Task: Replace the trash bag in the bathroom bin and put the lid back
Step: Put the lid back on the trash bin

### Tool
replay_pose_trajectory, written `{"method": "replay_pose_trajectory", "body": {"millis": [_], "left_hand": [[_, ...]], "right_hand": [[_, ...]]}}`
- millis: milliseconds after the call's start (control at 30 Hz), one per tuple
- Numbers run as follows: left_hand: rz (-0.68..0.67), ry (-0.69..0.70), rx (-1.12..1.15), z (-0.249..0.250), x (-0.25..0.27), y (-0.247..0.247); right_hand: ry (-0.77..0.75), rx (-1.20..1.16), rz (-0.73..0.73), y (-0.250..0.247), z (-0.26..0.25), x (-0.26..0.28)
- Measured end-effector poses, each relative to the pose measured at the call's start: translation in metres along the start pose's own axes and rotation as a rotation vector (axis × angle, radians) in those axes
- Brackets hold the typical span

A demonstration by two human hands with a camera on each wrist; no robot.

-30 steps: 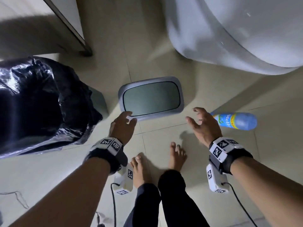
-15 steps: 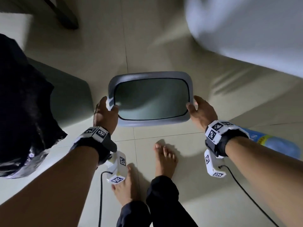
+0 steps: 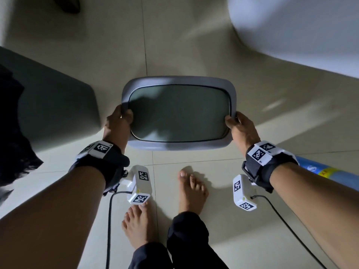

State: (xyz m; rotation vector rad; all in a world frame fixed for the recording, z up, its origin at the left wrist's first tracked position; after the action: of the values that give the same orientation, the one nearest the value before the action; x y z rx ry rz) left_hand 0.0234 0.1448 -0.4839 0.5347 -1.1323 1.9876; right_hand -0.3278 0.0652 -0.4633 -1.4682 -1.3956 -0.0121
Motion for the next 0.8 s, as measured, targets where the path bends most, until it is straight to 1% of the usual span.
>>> {"method": "replay_pose_trajectory", "body": {"millis": [100, 200, 367, 500, 600, 667, 700, 767, 800], "left_hand": [[-0.037, -0.011, 0.046, 0.008, 0.022, -0.006], [-0.067, -0.038, 0.025, 0.022, 0.053, -0.022], [-0.120, -0.002, 0.072, 0.052, 0.109, -0.053], [-0.203, 0.041, 0.117, 0.068, 0.162, -0.091], [-0.253, 0.039, 0.139, 0.084, 0.203, -0.127], [-0.263, 0.037, 0.150, 0.097, 0.231, -0.155], [-0.280, 0.044, 0.164, 0.101, 0.237, -0.161], [-0.300, 0.089, 0.205, 0.119, 0.256, -0.182], [-0.286, 0.108, 0.220, 0.128, 0.264, -0.195]], "right_hand": [[-0.002, -0.060, 0.043, -0.020, 0.004, 0.017], [-0.014, -0.097, 0.085, -0.047, 0.000, 0.041], [-0.017, -0.152, 0.150, -0.103, -0.013, 0.100], [0.002, -0.188, 0.182, -0.146, -0.024, 0.157], [-0.008, -0.211, 0.199, -0.173, -0.044, 0.202], [-0.033, -0.247, 0.207, -0.191, -0.064, 0.235], [-0.044, -0.257, 0.206, -0.196, -0.070, 0.242], [-0.079, -0.275, 0.215, -0.212, -0.085, 0.262], [-0.089, -0.285, 0.220, -0.219, -0.094, 0.271]]}}
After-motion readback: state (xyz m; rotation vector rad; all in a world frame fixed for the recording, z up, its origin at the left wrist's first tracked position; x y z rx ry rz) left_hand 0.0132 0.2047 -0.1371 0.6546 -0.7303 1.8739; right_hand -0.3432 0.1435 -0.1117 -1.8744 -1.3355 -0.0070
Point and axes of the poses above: each hand's wrist, its own x-axis away from the middle knuckle, its own y-axis out of the palm, z = x × y, the point moved 8 cm from there along -x, towards the middle knuckle, and after that the axes turned 10 degrees about z, right-handed, at the moved point
